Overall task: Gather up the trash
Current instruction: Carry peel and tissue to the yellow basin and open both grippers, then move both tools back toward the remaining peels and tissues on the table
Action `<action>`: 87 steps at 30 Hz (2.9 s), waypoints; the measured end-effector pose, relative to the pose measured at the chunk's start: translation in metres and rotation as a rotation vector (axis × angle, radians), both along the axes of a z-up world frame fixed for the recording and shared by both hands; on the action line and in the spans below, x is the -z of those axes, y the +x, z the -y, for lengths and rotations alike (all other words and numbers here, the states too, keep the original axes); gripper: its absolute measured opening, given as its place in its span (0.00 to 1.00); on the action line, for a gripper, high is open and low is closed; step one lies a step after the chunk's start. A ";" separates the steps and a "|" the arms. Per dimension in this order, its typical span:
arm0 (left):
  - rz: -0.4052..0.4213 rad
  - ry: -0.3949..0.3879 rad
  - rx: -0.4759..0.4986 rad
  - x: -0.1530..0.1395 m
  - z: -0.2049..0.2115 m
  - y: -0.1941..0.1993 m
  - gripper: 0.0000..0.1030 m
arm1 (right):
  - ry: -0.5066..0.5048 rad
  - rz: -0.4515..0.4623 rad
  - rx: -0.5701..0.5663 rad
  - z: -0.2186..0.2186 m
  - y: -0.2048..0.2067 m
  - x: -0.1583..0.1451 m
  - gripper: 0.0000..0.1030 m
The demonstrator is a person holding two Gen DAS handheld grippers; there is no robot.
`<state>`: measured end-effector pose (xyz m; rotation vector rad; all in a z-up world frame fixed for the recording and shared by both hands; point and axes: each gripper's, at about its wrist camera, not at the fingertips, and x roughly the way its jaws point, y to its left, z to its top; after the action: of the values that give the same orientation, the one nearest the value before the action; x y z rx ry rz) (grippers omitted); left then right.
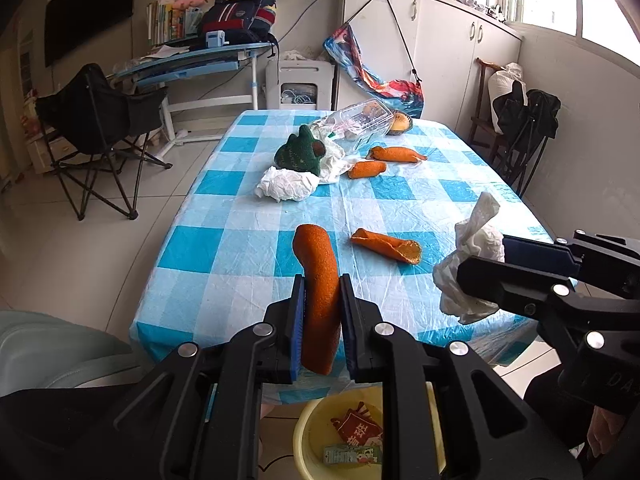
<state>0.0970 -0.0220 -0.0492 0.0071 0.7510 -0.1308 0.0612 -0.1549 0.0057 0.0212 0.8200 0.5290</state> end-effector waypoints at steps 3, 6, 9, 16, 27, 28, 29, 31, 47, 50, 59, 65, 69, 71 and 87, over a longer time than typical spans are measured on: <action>-0.006 0.006 0.015 0.001 0.003 -0.013 0.16 | 0.011 -0.035 0.014 0.005 -0.013 0.013 0.26; -0.024 0.012 0.032 0.006 0.006 -0.028 0.16 | 0.017 -0.099 0.033 0.009 -0.028 0.036 0.26; -0.067 0.001 0.057 0.012 0.012 -0.041 0.16 | -0.019 -0.131 0.016 0.004 -0.037 0.046 0.28; -0.208 -0.003 0.103 0.039 0.027 -0.060 0.16 | -0.092 -0.205 0.093 0.017 -0.049 0.064 0.44; -0.044 0.056 0.017 0.015 0.021 -0.063 0.55 | -0.045 -0.149 0.207 0.040 -0.053 0.056 0.58; -0.028 0.066 0.009 0.013 0.021 -0.064 0.59 | -0.042 -0.142 0.202 0.038 -0.054 0.056 0.59; -0.017 0.073 0.005 0.011 0.021 -0.064 0.62 | -0.042 -0.133 0.195 0.036 -0.054 0.055 0.60; -0.002 0.087 -0.009 0.010 0.020 -0.064 0.64 | -0.050 -0.119 0.179 0.032 -0.055 0.056 0.63; 0.032 0.092 -0.120 0.005 0.001 -0.058 0.78 | -0.052 -0.047 0.196 0.026 -0.052 0.051 0.64; 0.032 0.091 -0.128 0.005 -0.001 -0.058 0.79 | -0.057 -0.046 0.189 0.024 -0.051 0.051 0.65; 0.036 0.082 -0.141 0.004 -0.004 -0.057 0.80 | -0.073 -0.028 0.163 0.014 -0.054 0.050 0.66; 0.040 0.083 -0.147 0.003 -0.005 -0.058 0.80 | -0.069 -0.024 0.172 0.016 -0.054 0.050 0.66; 0.041 0.084 -0.153 0.003 -0.005 -0.057 0.81 | -0.062 -0.013 0.178 0.018 -0.055 0.049 0.67; 0.044 0.083 -0.157 0.003 -0.006 -0.057 0.81 | -0.059 -0.006 0.183 0.018 -0.055 0.048 0.68; 0.049 0.057 -0.200 0.003 -0.018 -0.056 0.82 | -0.030 0.034 0.187 0.019 -0.054 0.040 0.70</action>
<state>0.0414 -0.0036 -0.0520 -0.0103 0.7025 0.0815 0.0072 -0.1738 -0.0338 0.0610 0.7835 0.3401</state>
